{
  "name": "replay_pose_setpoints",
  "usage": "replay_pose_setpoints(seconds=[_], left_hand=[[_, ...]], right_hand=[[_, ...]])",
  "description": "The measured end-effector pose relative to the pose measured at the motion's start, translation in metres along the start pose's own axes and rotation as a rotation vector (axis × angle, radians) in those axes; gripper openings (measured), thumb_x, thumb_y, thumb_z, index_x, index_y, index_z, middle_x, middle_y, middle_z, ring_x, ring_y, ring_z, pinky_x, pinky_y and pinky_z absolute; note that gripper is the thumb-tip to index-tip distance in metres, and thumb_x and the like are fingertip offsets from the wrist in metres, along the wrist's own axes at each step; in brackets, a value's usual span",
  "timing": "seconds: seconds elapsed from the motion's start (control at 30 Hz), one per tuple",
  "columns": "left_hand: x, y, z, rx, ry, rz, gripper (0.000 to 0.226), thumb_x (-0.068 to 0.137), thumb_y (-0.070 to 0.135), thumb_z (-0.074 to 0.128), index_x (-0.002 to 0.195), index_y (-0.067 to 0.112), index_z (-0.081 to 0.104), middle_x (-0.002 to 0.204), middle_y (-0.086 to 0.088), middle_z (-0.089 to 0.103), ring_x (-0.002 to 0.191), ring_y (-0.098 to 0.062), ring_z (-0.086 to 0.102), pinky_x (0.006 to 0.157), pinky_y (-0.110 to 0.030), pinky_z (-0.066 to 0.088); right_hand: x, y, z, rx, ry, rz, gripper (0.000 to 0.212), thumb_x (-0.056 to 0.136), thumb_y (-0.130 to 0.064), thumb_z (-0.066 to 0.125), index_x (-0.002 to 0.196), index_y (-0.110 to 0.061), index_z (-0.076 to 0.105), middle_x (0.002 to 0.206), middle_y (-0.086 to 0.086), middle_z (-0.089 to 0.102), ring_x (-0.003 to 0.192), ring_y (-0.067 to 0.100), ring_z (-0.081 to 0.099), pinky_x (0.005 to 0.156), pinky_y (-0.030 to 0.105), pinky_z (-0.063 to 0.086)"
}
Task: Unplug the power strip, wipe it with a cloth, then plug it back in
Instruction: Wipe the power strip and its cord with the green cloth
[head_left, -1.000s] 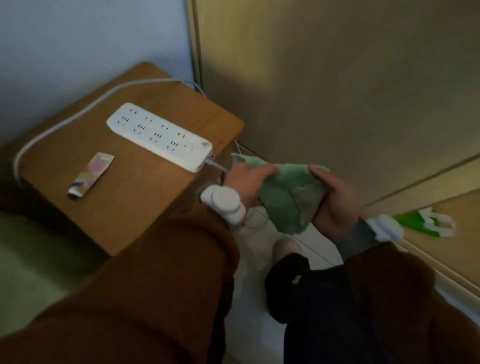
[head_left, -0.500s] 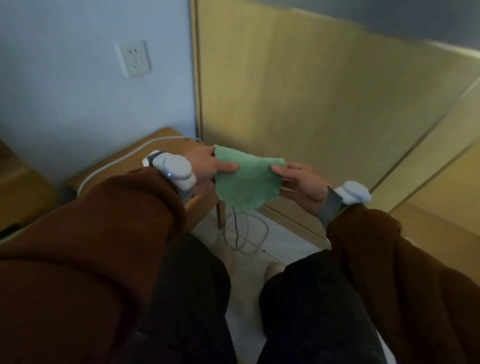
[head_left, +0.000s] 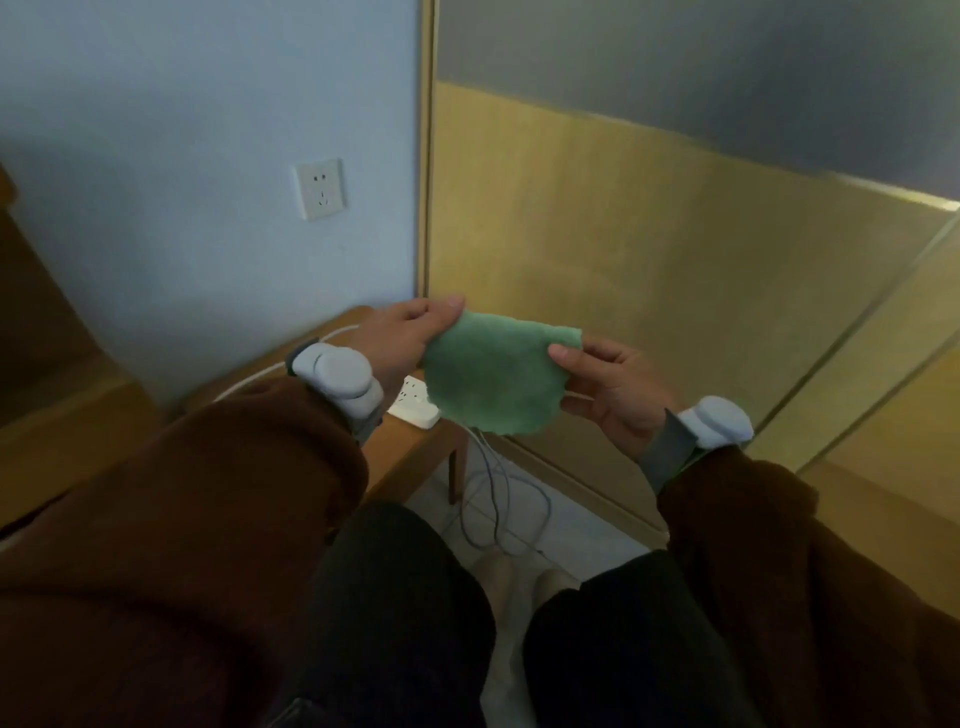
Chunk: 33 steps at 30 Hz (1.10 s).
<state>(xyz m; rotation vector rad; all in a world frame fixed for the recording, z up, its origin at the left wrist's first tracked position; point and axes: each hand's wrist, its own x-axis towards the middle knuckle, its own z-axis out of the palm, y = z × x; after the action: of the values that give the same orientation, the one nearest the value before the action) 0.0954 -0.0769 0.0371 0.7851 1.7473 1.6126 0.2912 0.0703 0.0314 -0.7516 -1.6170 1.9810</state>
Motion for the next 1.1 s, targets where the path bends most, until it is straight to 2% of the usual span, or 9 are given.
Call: replay_pose_setpoints(seconds=[0.17, 0.3, 0.4, 0.53, 0.7, 0.83, 0.9, 1.0, 1.1], left_hand=[[0.002, -0.026, -0.002, -0.216, -0.198, -0.237, 0.057, 0.076, 0.044, 0.075, 0.124, 0.013, 0.068, 0.114, -0.006, 0.076, 0.101, -0.025, 0.073, 0.086, -0.042, 0.059], [0.014, -0.057, -0.019, -0.341, -0.087, -0.285, 0.045, 0.085, 0.006, 0.074, 0.128, 0.007, 0.063, 0.12, -0.016, 0.073, 0.107, -0.036, 0.071, 0.09, -0.052, 0.059], [0.029, -0.079, -0.027, -0.333, 0.073, -0.35, 0.029, 0.085, 0.011, 0.074, 0.114, 0.01, 0.072, 0.114, -0.017, 0.075, 0.101, -0.039, 0.073, 0.092, -0.056, 0.057], [0.04, -0.114, -0.027, 0.012, 0.269, -0.329, 0.027, 0.07, 0.035, 0.076, 0.095, 0.023, 0.074, 0.102, -0.005, 0.077, 0.097, -0.03, 0.072, 0.093, -0.052, 0.057], [0.037, -0.14, -0.005, 0.297, 0.24, -0.29, 0.02, 0.095, 0.031, 0.064, 0.115, 0.026, 0.063, 0.11, 0.003, 0.068, 0.099, -0.016, 0.065, 0.087, -0.035, 0.055], [0.03, -0.142, 0.012, 0.215, 0.012, -0.239, 0.043, 0.09, 0.044, 0.07, 0.13, 0.035, 0.056, 0.117, 0.015, 0.067, 0.101, 0.002, 0.065, 0.083, -0.017, 0.054], [0.03, -0.147, 0.01, 0.2, -0.066, -0.209, 0.045, 0.085, 0.031, 0.078, 0.125, 0.035, 0.058, 0.112, 0.014, 0.07, 0.098, 0.005, 0.067, 0.077, -0.01, 0.053], [0.04, -0.153, -0.003, 0.295, 0.028, -0.187, 0.032, 0.089, 0.016, 0.075, 0.109, 0.039, 0.066, 0.095, 0.016, 0.075, 0.087, 0.001, 0.07, 0.075, -0.018, 0.058], [0.062, -0.141, -0.026, 0.339, 0.231, -0.194, 0.016, 0.094, 0.022, 0.069, 0.1, 0.036, 0.066, 0.082, 0.019, 0.067, 0.073, 0.002, 0.066, 0.059, -0.013, 0.054]], right_hand=[[0.027, 0.014, 0.017, 0.102, 0.019, 0.009, 0.031, 0.078, -0.008, 0.077, 0.109, -0.011, 0.075, 0.103, 0.007, 0.078, 0.087, 0.021, 0.074, 0.076, 0.038, 0.061], [0.051, 0.036, 0.025, 0.075, 0.018, 0.093, 0.032, 0.082, -0.001, 0.076, 0.112, -0.011, 0.071, 0.098, 0.005, 0.078, 0.079, 0.019, 0.075, 0.06, 0.031, 0.061], [0.068, 0.062, 0.032, 0.007, 0.033, 0.146, 0.035, 0.078, -0.002, 0.079, 0.112, -0.01, 0.071, 0.105, 0.009, 0.078, 0.086, 0.028, 0.075, 0.066, 0.039, 0.063], [0.082, 0.109, 0.039, -0.093, 0.062, 0.195, 0.03, 0.077, -0.008, 0.083, 0.106, -0.011, 0.072, 0.101, 0.007, 0.078, 0.089, 0.031, 0.076, 0.068, 0.045, 0.063], [0.088, 0.156, 0.045, -0.144, 0.108, 0.229, 0.022, 0.084, -0.015, 0.079, 0.105, -0.012, 0.073, 0.1, 0.01, 0.077, 0.086, 0.03, 0.075, 0.057, 0.038, 0.06], [0.09, 0.158, 0.051, -0.029, 0.052, 0.222, 0.031, 0.098, -0.036, 0.059, 0.1, -0.008, 0.072, 0.1, 0.013, 0.076, 0.088, 0.032, 0.075, 0.063, 0.046, 0.061], [0.095, 0.154, 0.052, 0.005, -0.061, 0.233, 0.043, 0.096, -0.044, 0.054, 0.092, -0.005, 0.07, 0.102, 0.016, 0.076, 0.09, 0.034, 0.075, 0.065, 0.047, 0.061], [0.108, 0.15, 0.044, 0.091, -0.194, 0.28, 0.05, 0.085, -0.051, 0.056, 0.094, -0.004, 0.07, 0.107, 0.02, 0.075, 0.093, 0.038, 0.074, 0.07, 0.046, 0.063], [0.125, 0.161, 0.031, -0.161, -0.091, 0.173, 0.022, 0.09, -0.034, 0.068, 0.097, -0.014, 0.071, 0.102, 0.01, 0.077, 0.093, 0.029, 0.074, 0.076, 0.044, 0.062]])
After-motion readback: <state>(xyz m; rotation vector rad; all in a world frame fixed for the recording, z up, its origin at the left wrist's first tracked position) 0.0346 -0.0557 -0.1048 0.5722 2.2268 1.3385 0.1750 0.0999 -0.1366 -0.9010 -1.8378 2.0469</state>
